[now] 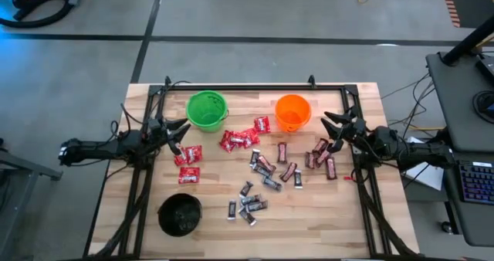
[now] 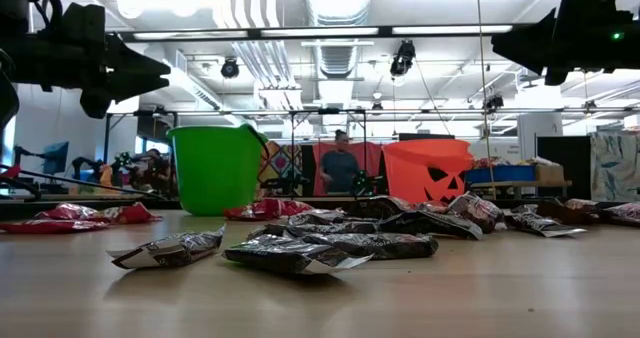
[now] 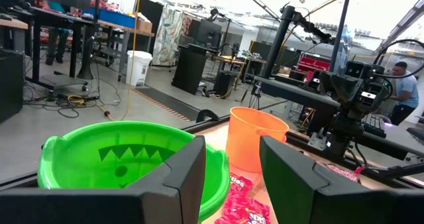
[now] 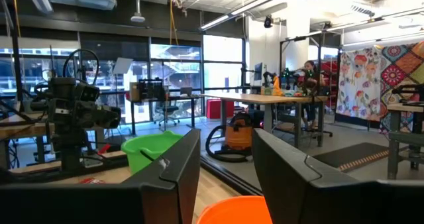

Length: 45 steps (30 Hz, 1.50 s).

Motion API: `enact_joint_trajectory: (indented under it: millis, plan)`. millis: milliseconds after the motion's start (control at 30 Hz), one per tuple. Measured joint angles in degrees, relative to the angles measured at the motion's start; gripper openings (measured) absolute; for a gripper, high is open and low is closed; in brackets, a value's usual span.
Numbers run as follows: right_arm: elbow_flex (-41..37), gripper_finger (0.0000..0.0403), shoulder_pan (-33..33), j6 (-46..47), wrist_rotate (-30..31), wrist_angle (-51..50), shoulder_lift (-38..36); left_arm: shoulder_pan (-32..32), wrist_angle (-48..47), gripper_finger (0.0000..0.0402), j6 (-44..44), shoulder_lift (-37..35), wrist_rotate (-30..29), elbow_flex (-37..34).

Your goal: Sort candy

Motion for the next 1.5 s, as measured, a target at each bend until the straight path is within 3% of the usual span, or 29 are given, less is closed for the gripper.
enact_joint_trajectory:
  millis: [1100,1167,1367,1500]
  plan:
    - [0.0,0.0130,0.0,0.0,0.0,0.0,0.0,0.0,0.1,0.0127,1.9,0.0,0.0,0.0]
    - [0.0,0.0130,0.0,3.0,-0.2,0.2,0.0,0.0,0.7,0.0127,-0.6,0.0,0.0,0.0]
    - [1.1,0.0130,-0.1,24.5,0.4,0.1,0.5,0.2,13.8,0.0127,-21.2,0.0,-1.0,0.0]
    - [4.3,0.0130,0.0,28.3,-0.1,0.3,3.9,0.2,24.6,0.0127,-16.3,1.0,5.5,0.3]
